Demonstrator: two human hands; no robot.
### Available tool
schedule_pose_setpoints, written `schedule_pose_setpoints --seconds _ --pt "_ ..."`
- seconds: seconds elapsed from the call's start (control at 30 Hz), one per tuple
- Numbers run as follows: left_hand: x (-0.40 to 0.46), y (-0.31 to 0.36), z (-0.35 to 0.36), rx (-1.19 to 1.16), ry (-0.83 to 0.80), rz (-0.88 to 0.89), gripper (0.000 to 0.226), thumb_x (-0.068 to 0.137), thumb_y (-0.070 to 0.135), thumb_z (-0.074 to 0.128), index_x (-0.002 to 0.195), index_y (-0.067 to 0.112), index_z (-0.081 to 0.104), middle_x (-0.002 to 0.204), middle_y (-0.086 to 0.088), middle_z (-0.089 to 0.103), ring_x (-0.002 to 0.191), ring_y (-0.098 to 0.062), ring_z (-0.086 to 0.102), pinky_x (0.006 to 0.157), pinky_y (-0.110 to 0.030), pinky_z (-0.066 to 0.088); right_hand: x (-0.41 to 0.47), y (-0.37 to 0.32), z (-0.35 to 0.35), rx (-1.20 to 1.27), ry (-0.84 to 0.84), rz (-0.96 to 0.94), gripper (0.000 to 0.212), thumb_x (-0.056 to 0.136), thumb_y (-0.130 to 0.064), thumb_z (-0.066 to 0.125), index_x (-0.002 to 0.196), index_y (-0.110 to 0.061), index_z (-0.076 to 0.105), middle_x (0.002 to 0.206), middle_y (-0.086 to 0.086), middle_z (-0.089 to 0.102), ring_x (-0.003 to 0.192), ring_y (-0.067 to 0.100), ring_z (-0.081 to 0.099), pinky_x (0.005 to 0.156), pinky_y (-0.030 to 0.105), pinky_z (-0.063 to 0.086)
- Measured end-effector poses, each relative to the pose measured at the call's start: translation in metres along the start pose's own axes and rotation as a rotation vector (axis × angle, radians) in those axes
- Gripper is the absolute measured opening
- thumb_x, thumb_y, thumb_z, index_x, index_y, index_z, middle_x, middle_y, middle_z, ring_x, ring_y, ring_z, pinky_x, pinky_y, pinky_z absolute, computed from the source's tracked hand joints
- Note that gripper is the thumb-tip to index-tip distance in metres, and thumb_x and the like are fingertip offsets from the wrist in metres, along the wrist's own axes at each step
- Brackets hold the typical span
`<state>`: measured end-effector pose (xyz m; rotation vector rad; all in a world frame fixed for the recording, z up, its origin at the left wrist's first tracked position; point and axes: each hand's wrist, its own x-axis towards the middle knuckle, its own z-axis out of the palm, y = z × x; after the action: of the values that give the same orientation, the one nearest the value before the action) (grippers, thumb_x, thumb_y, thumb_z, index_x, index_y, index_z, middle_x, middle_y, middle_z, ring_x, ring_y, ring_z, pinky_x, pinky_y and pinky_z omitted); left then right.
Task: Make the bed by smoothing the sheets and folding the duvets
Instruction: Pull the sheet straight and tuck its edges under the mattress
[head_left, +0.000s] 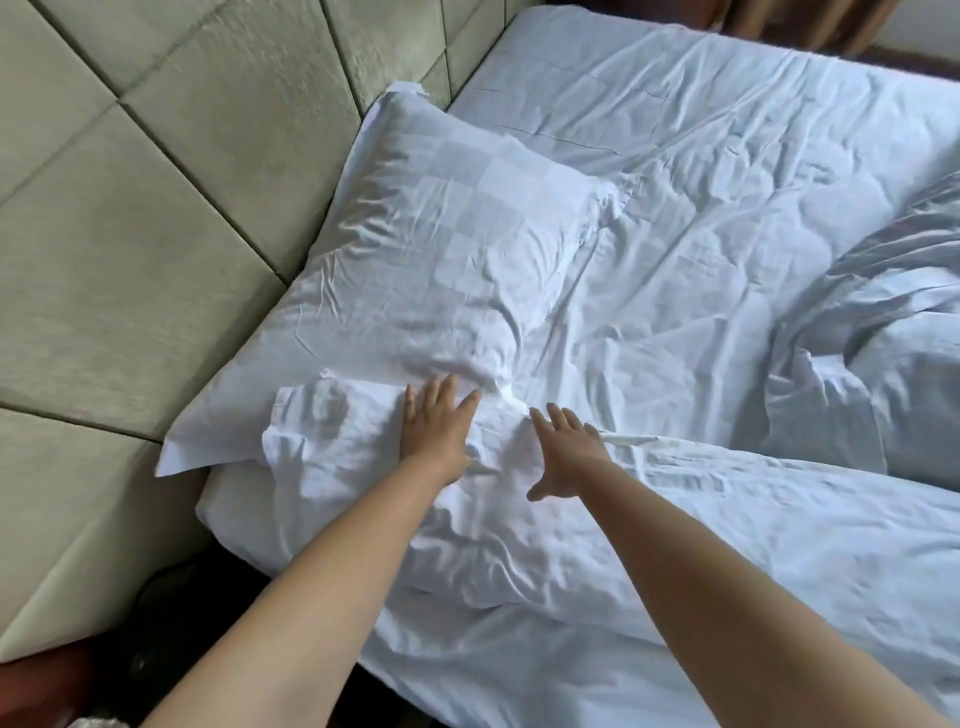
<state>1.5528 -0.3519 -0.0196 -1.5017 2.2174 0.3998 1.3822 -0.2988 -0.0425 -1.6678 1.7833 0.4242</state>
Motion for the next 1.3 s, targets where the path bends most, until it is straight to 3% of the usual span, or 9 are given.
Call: schedule_pose_setpoints --seconds 0.13,0.23,0.3,0.37,0.47,0.63,0.77,1.03,1.3 --pt "0.025 0.028 0.004 0.194 -0.026 0.125 0.086 0.079 0.051 0.067 0.149 0.025 0.023 0.159 -0.010 0.000 0.147 -0.025 -0.007 0.116 -0.054 -0.010 0.021 0.028 0.010 0.012 -0.089 0.017 0.130 0.064 -0.050 0.081 0.153 -0.020 -0.009 0.160 0.009 -0.008 0.148 0.026 -0.002 0.119 0.045 0.008" --pt "0.034 0.044 0.015 0.338 -0.028 0.256 0.075 0.081 0.050 0.065 0.143 0.021 0.035 0.159 -0.009 0.005 0.147 -0.026 -0.006 0.116 -0.053 -0.012 0.025 0.046 0.020 0.057 -0.201 0.100 0.131 0.061 -0.057 0.080 0.153 -0.024 -0.007 0.156 0.011 0.019 0.143 0.028 0.018 0.115 0.039 0.018" --pt "0.035 0.054 0.023 0.366 -0.065 0.312 0.067 0.082 0.052 0.063 0.136 0.018 0.045 0.157 -0.009 0.016 0.147 -0.026 -0.003 0.116 -0.050 -0.013 0.024 0.051 0.026 0.042 -0.278 0.143 0.104 0.062 -0.056 0.075 0.146 -0.023 0.024 0.129 0.005 0.051 0.128 0.025 0.041 0.101 0.034 0.028" --pt "0.032 0.061 0.025 0.341 -0.097 0.320 0.050 0.087 0.044 0.058 0.128 0.016 0.054 0.148 -0.009 0.035 0.146 -0.027 0.011 0.118 -0.045 -0.007 0.022 0.054 0.030 0.023 -0.241 0.117 0.050 0.064 -0.050 0.071 0.104 -0.023 0.057 0.093 -0.004 0.059 0.102 0.020 0.057 0.082 0.031 0.027" --pt "0.024 0.061 0.021 0.234 -0.178 0.220 0.026 0.088 0.021 0.052 0.113 0.018 0.061 0.124 -0.010 0.060 0.123 -0.030 0.050 0.105 -0.036 0.034 0.016 0.056 0.025 0.069 -0.095 0.086 0.020 0.073 -0.035 0.065 0.087 -0.022 0.058 0.091 -0.002 0.061 0.103 0.020 0.054 0.083 0.032 0.025" --pt "0.004 0.048 -0.001 0.252 -0.129 0.203 0.028 0.087 0.007 0.044 0.111 0.010 0.060 0.120 -0.014 0.061 0.109 -0.035 0.058 0.073 -0.033 0.039 0.002 0.052 0.011 0.009 0.009 0.088 0.030 0.081 -0.029 0.054 0.109 -0.021 0.057 0.113 0.000 0.059 0.115 0.021 0.049 0.104 0.036 0.024" --pt "-0.016 0.040 -0.023 0.286 -0.023 0.242 0.022 0.085 0.001 0.045 0.104 0.006 0.056 0.110 -0.015 0.063 0.098 -0.036 0.060 0.066 -0.031 0.035 -0.021 0.035 -0.007 0.058 0.223 0.160 0.022 0.085 -0.019 0.047 0.105 -0.019 0.058 0.112 0.003 0.062 0.105 0.025 0.059 0.085 0.034 0.035" --pt "-0.050 -0.023 -0.093 0.175 0.223 0.160 0.022 0.087 0.002 0.042 0.105 0.008 0.054 0.107 -0.015 0.064 0.097 -0.035 0.061 0.066 -0.031 0.036 -0.056 -0.056 -0.092 0.304 0.504 0.246 0.017 0.078 -0.009 0.049 0.087 -0.016 0.061 0.103 0.009 0.065 0.097 0.031 0.061 0.069 0.029 0.038" --pt "-0.091 -0.186 -0.161 -0.114 0.448 -0.161 0.025 0.092 0.015 0.044 0.111 0.018 0.060 0.113 -0.017 0.064 0.104 -0.037 0.061 0.077 -0.034 0.047 -0.039 -0.246 -0.202 0.328 0.711 -0.091 0.019 0.080 -0.011 0.049 0.091 -0.015 0.064 0.100 0.009 0.067 0.097 0.033 0.061 0.072 0.031 0.044"
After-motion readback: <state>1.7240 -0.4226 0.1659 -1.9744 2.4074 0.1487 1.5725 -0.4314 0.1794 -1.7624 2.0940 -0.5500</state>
